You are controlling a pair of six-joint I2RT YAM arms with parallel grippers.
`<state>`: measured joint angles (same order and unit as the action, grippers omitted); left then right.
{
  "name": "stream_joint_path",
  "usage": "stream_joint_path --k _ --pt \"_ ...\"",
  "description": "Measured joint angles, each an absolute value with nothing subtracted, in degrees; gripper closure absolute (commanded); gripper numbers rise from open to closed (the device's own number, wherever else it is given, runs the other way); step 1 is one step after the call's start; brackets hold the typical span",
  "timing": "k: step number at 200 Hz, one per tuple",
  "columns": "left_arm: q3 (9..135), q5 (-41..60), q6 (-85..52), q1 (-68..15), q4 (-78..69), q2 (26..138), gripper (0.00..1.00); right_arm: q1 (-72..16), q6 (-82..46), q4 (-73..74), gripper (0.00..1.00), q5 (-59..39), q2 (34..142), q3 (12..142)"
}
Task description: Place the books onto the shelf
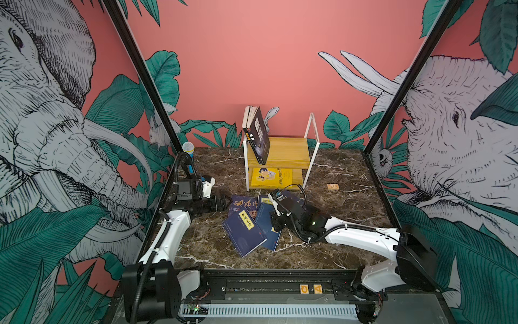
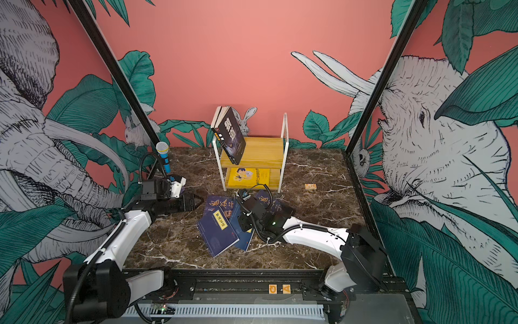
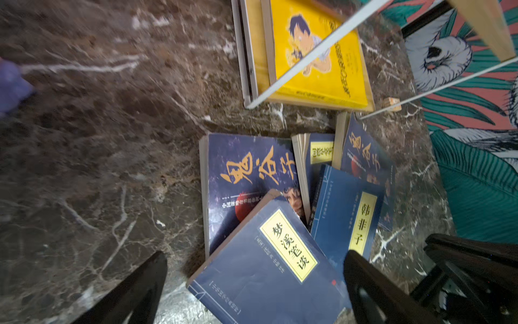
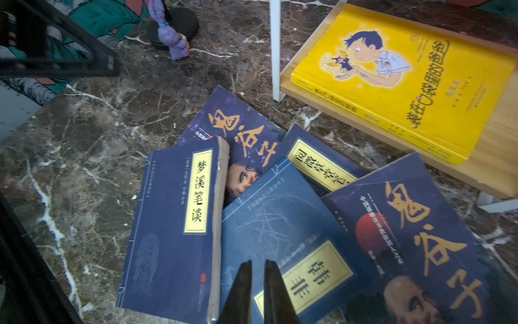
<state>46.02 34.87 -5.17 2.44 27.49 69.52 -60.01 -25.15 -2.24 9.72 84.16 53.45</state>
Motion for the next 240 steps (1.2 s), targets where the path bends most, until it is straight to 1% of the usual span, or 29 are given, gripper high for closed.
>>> stream_joint_path --k 3,41,67,98,140,200,240 --pt "46.48 35.27 -4.71 2.44 28.12 70.63 0.01 -60.25 -25.15 -1.91 1.00 9.61 84.42 53.45" --pt "51.55 38.94 -0.21 2.46 33.93 80.49 0.01 -62.57 -25.39 -0.86 1.00 6.81 89.27 54.48" --pt "53.52 39.62 2.98 2.46 37.47 82.91 0.01 -63.90 -24.99 -1.65 1.00 4.45 92.88 56.07" --pt "53.93 39.48 7.31 2.46 39.72 83.20 0.01 -64.79 -24.40 -2.28 1.00 1.78 96.84 58.13" --pt "55.64 38.04 12.29 2.44 43.66 84.68 0.01 -65.25 -23.92 -3.68 1.00 0.69 100.92 59.42" --pt "58.48 35.94 15.35 1.91 47.62 89.36 0.01 -65.21 -23.88 -3.90 1.00 0.91 101.54 58.37" --pt "61.78 31.14 18.31 -2.70 50.92 95.26 0.05 -64.60 -25.30 -1.34 1.00 1.04 102.08 56.36"
